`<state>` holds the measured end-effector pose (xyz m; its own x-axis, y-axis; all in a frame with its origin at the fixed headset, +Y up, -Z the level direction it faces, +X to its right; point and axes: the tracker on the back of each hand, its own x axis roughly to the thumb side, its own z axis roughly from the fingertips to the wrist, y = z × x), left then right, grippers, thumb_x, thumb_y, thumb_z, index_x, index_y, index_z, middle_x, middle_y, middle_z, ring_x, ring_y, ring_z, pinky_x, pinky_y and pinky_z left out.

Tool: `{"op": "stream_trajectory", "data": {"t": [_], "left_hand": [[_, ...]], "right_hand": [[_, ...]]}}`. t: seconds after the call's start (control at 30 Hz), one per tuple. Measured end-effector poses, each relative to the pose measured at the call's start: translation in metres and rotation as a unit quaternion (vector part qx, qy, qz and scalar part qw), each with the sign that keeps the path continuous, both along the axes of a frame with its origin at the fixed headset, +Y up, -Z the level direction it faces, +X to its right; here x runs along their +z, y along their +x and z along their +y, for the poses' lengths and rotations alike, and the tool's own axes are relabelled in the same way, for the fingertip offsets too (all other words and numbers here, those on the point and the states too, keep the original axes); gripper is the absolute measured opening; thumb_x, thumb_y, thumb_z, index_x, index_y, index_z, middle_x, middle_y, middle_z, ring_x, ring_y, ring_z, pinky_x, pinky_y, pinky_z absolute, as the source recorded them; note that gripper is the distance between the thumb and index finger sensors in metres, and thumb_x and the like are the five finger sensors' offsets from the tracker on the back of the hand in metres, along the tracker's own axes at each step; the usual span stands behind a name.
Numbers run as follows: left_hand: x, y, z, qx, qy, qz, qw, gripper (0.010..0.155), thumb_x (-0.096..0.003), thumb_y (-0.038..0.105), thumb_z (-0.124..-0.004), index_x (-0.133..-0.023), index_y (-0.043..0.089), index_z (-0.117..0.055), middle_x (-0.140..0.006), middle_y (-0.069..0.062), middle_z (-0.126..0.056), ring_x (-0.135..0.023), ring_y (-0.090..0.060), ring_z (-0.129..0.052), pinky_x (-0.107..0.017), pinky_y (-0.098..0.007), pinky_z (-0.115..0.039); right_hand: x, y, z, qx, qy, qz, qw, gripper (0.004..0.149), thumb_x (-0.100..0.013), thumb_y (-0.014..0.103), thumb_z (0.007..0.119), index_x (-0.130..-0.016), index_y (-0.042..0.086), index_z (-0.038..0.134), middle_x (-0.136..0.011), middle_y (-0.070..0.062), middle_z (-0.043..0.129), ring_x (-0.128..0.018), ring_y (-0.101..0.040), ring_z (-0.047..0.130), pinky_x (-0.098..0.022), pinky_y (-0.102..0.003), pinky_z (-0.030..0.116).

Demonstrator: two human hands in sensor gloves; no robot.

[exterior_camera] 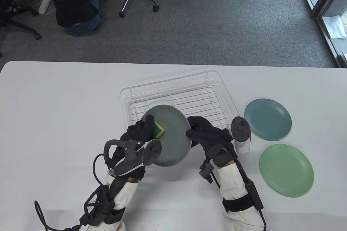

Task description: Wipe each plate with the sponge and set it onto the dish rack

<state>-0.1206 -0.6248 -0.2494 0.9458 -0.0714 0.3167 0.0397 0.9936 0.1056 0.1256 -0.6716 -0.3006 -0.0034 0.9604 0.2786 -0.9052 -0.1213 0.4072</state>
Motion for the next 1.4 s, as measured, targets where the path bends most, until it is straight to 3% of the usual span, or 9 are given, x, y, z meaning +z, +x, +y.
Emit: {"op": "stream_trajectory", "data": {"t": [0.17, 0.37, 0.67, 0.87, 1.2, 1.4], "left_hand": [[0.004, 0.008, 0.001, 0.047, -0.064, -0.065, 0.995, 0.078, -0.0514, 0.045, -0.080, -0.116, 0.013, -0.050, -0.101, -0.020, -0.085, -0.083, -0.040, -0.095, -0.058, -0.043, -0.087], [0.015, 0.022, 0.003, 0.071, -0.033, -0.106, 0.991, 0.079, -0.0515, 0.045, -0.079, -0.116, 0.012, -0.048, -0.101, -0.020, -0.085, -0.082, -0.040, -0.095, -0.057, -0.042, -0.087], [0.016, 0.015, 0.004, 0.051, 0.084, -0.044, 0.994, 0.077, -0.0516, 0.044, -0.078, -0.116, 0.012, -0.050, -0.100, -0.020, -0.085, -0.081, -0.039, -0.096, -0.056, -0.042, -0.088], [0.005, -0.001, 0.000, 0.035, 0.101, 0.011, 0.994, 0.077, -0.0518, 0.044, -0.078, -0.115, 0.011, -0.050, -0.099, -0.020, -0.086, -0.080, -0.039, -0.096, -0.056, -0.042, -0.088], [-0.008, -0.016, -0.008, 0.023, 0.093, 0.050, 0.994, 0.078, -0.0505, 0.045, -0.080, -0.115, 0.011, -0.053, -0.097, -0.019, -0.088, -0.078, -0.038, -0.097, -0.054, -0.041, -0.089], [-0.010, -0.035, -0.001, 0.129, 0.091, 0.061, 0.986, 0.076, -0.0510, 0.043, -0.080, -0.114, 0.008, -0.055, -0.096, -0.021, -0.089, -0.075, -0.039, -0.099, -0.053, -0.041, -0.090]], "right_hand": [[0.000, 0.004, -0.002, -0.004, -0.008, -0.021, 1.000, 0.060, -0.061, 0.028, 0.074, -0.101, -0.010, 0.051, -0.090, -0.043, 0.069, -0.066, -0.049, 0.090, -0.046, -0.038, 0.089], [0.002, -0.008, -0.001, 0.012, -0.005, -0.005, 1.000, 0.060, -0.061, 0.028, 0.074, -0.101, -0.009, 0.050, -0.091, -0.043, 0.068, -0.067, -0.049, 0.090, -0.047, -0.038, 0.089], [0.006, -0.021, 0.002, 0.014, -0.001, 0.035, 0.999, 0.060, -0.060, 0.027, 0.075, -0.101, -0.009, 0.051, -0.090, -0.043, 0.069, -0.066, -0.049, 0.090, -0.046, -0.039, 0.089], [0.008, -0.020, 0.006, 0.014, 0.008, 0.037, 0.999, 0.059, -0.060, 0.027, 0.076, -0.101, -0.009, 0.053, -0.089, -0.044, 0.070, -0.064, -0.049, 0.091, -0.045, -0.038, 0.089], [0.002, -0.007, 0.000, 0.007, -0.009, 0.001, 1.000, 0.059, -0.060, 0.027, 0.074, -0.100, -0.011, 0.052, -0.089, -0.044, 0.070, -0.065, -0.049, 0.091, -0.045, -0.038, 0.089], [-0.002, 0.015, -0.004, -0.035, -0.026, -0.046, 0.998, 0.059, -0.063, 0.026, 0.070, -0.102, -0.012, 0.047, -0.091, -0.044, 0.066, -0.068, -0.049, 0.089, -0.047, -0.039, 0.088]]}}
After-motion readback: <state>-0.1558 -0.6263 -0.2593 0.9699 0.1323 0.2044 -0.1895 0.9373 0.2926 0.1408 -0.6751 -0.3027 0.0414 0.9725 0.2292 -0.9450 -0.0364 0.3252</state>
